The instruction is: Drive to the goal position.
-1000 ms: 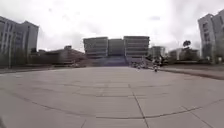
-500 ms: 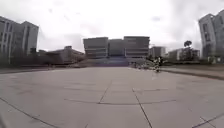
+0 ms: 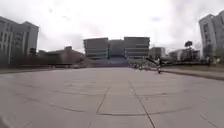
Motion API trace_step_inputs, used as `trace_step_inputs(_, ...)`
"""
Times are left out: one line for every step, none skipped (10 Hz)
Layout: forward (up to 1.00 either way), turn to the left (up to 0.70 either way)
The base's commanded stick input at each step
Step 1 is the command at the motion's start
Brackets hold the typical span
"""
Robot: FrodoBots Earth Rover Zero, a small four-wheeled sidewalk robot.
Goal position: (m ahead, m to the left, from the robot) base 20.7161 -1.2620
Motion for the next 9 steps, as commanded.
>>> trace_step_inputs(0.7,0.02)
trace_step_inputs(0.7,0.02)
trace_step_inputs(0.7,0.02)
trace_step_inputs(0.7,0.02)
trace_step_inputs(0.7,0.02)
trace_step_inputs(0.7,0.02)
trace_step_inputs(0.7,0.02)
trace_step_inputs(0.7,0.02)
trace_step_inputs(0.7,0.02)
